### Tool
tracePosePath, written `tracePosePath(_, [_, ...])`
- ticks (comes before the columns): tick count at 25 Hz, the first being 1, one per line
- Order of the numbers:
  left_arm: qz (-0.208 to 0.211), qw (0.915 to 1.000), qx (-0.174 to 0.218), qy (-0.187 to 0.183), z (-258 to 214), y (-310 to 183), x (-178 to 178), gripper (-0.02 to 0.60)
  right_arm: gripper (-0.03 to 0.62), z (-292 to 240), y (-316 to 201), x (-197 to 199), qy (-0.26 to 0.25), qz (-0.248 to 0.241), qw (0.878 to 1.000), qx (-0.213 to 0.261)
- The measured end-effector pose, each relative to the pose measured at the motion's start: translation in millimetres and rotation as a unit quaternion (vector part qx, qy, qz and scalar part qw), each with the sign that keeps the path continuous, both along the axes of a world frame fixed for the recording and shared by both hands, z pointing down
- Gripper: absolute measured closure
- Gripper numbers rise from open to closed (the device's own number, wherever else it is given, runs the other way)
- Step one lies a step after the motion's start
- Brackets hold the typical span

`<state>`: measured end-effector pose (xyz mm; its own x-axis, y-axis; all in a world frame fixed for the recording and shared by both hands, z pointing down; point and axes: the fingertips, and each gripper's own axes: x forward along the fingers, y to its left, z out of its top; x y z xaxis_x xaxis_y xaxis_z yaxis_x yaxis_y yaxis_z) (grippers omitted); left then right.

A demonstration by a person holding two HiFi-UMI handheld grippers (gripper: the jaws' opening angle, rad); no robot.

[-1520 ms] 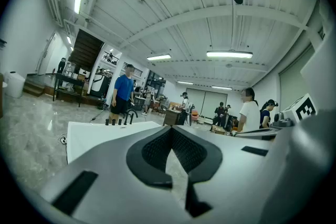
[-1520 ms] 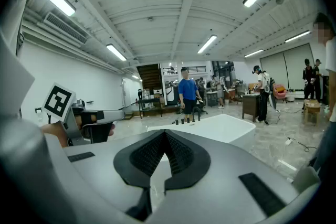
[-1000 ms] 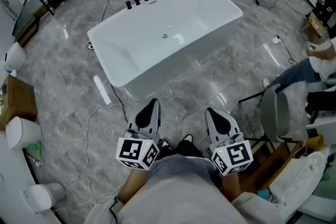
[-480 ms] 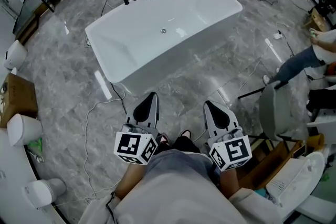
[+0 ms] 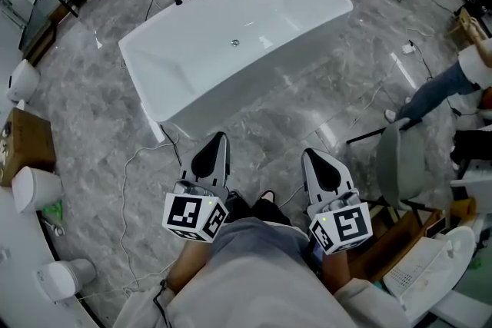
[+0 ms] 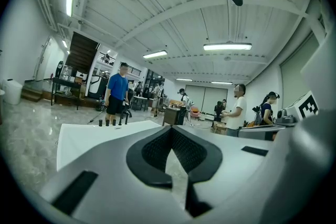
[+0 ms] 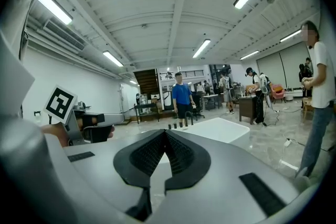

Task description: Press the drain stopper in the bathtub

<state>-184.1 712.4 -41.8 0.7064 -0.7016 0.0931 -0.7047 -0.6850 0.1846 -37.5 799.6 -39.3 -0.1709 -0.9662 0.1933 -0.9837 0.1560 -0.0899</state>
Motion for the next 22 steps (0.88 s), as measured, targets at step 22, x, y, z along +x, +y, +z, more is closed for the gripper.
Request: tracePosePath(22, [-0.008, 0.9998, -0.017, 0.001, 17, -127, 56, 0.575, 0.579, 12, -130, 48, 0.000, -0.033, 0.999, -0.018])
